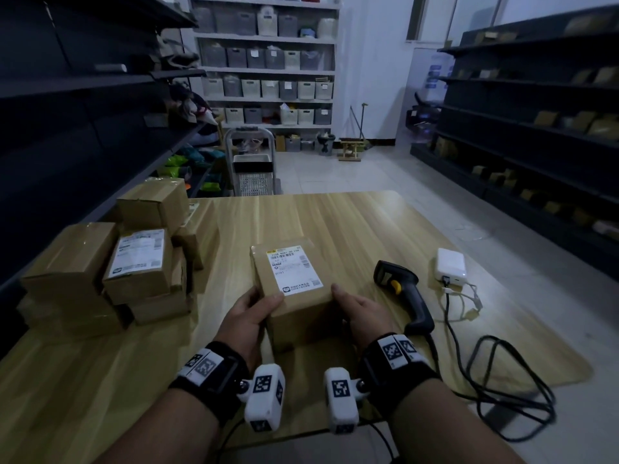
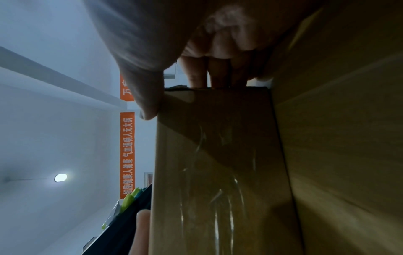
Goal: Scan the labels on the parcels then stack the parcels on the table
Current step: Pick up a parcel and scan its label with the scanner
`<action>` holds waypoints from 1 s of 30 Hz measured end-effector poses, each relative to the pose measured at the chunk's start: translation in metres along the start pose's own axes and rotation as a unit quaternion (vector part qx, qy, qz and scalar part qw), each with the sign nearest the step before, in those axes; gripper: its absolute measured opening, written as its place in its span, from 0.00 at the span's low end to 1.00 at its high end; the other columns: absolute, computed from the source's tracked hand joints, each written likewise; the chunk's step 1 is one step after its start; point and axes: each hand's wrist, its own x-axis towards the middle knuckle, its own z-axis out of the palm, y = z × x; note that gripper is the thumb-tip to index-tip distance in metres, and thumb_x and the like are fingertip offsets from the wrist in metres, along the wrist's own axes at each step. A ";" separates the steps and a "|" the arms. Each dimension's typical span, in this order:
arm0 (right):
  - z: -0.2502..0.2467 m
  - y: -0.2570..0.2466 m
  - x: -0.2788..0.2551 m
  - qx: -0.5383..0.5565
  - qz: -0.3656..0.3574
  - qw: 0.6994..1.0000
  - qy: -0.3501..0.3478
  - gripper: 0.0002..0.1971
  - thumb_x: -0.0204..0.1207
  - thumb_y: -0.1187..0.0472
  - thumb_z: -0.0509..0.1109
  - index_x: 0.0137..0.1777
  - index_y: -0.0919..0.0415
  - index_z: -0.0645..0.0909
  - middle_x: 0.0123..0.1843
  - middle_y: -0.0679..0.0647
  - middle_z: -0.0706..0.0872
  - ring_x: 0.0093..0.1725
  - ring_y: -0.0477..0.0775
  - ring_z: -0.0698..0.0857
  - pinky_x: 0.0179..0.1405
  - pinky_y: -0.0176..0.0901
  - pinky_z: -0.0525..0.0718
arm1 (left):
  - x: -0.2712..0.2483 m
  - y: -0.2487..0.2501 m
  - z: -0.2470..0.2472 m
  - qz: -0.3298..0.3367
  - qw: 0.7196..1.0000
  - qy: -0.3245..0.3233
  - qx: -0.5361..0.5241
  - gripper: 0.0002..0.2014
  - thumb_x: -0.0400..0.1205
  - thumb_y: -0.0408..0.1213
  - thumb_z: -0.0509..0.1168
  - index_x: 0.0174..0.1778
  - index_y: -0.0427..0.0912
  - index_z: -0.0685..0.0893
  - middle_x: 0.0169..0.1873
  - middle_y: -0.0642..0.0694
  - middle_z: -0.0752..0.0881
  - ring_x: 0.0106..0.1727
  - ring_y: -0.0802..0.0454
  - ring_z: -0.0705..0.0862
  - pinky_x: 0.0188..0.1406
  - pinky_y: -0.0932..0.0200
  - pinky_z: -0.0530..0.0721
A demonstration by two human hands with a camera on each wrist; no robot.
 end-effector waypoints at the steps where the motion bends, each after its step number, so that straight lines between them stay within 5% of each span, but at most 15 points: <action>1: 0.001 0.001 0.000 0.004 -0.003 1.000 0.007 0.18 0.76 0.32 0.79 0.49 0.46 0.93 0.55 0.47 0.94 0.57 0.51 0.90 0.69 0.59 0.85 | 0.002 -0.001 -0.002 0.006 1.000 -0.004 -0.001 0.19 0.87 0.32 0.73 0.75 0.41 0.87 0.63 0.35 0.96 0.66 0.35 0.94 0.67 0.41 0.89; 8: 0.010 0.006 -0.005 0.011 -0.034 0.998 0.042 0.19 0.80 0.34 0.76 0.56 0.47 0.94 0.55 0.47 0.95 0.54 0.48 0.90 0.43 0.42 0.80 | 0.012 -0.011 -0.011 0.019 0.999 -0.025 0.021 0.32 0.77 0.42 0.80 0.80 0.46 0.85 0.67 0.40 0.95 0.71 0.39 0.93 0.81 0.35 0.83; 10: 0.010 0.004 -0.007 0.013 -0.035 0.999 0.036 0.18 0.80 0.36 0.77 0.59 0.48 0.93 0.57 0.48 0.95 0.55 0.47 0.90 0.43 0.41 0.81 | 0.014 -0.012 -0.015 0.020 0.999 -0.023 0.020 0.35 0.75 0.45 0.81 0.81 0.44 0.84 0.68 0.40 0.95 0.71 0.39 0.93 0.82 0.36 0.82; 14: -0.008 -0.013 -0.004 -0.024 -0.106 0.991 0.079 0.23 0.80 0.37 0.78 0.70 0.47 0.87 0.62 0.46 0.91 0.59 0.46 0.88 0.49 0.44 0.84 | 0.019 -0.017 -0.027 0.012 1.000 -0.003 0.002 0.57 0.65 0.56 0.91 0.89 0.41 0.75 0.72 0.39 0.92 0.74 0.39 0.91 0.82 0.38 0.83; 17: -0.040 -0.040 0.005 -0.096 -0.165 0.969 0.159 0.19 0.82 0.39 0.76 0.64 0.49 0.87 0.55 0.44 0.91 0.51 0.41 0.87 0.44 0.41 0.83 | 0.017 -0.019 -0.029 0.019 1.000 -0.017 -0.005 0.51 0.71 0.55 0.85 0.90 0.42 0.74 0.69 0.40 0.94 0.71 0.40 0.93 0.71 0.44 0.88; 21: -0.076 -0.056 0.045 -0.226 -0.076 0.947 0.214 0.26 0.76 0.32 0.74 0.59 0.53 0.89 0.53 0.50 0.93 0.51 0.55 0.92 0.56 0.54 0.92 | 0.017 -0.019 -0.030 0.027 1.000 -0.007 0.007 0.67 0.53 0.66 0.92 0.88 0.43 0.77 0.69 0.41 0.94 0.72 0.41 0.92 0.74 0.42 0.86; 23: -0.087 -0.052 0.062 -0.294 -0.016 0.936 0.191 0.26 0.74 0.34 0.76 0.55 0.58 0.91 0.49 0.57 0.94 0.48 0.62 0.92 0.54 0.57 0.92 | 0.014 -0.018 -0.028 0.029 1.000 0.004 0.007 0.60 0.60 0.63 0.90 0.87 0.42 0.78 0.67 0.42 0.95 0.70 0.42 0.93 0.73 0.45 0.86; 26: -0.096 -0.042 0.077 -0.361 0.029 0.916 0.173 0.25 0.77 0.41 0.79 0.58 0.64 0.89 0.46 0.60 0.93 0.42 0.61 0.91 0.39 0.49 0.87 | 0.008 -0.016 -0.024 0.041 0.997 0.012 0.058 0.28 0.82 0.56 0.77 0.78 0.51 0.85 0.55 0.54 0.98 0.63 0.51 0.94 0.65 0.52 0.87; 27: -0.097 -0.041 0.077 -0.383 0.041 0.907 0.170 0.25 0.77 0.42 0.79 0.60 0.64 0.88 0.46 0.60 0.92 0.41 0.60 0.90 0.35 0.46 0.83 | 0.007 -0.016 -0.023 0.041 0.996 0.009 0.081 0.26 0.83 0.58 0.77 0.75 0.55 0.86 0.54 0.56 0.97 0.62 0.53 0.94 0.66 0.52 0.87; 30: -0.099 -0.040 0.077 -0.436 0.066 0.881 0.170 0.21 0.79 0.44 0.80 0.52 0.64 0.85 0.40 0.57 0.86 0.36 0.56 0.85 0.31 0.43 0.77 | 0.012 -0.020 -0.025 0.044 0.994 0.004 0.104 0.49 0.59 0.76 0.85 0.74 0.56 0.87 0.63 0.52 0.97 0.66 0.49 0.94 0.77 0.43 0.85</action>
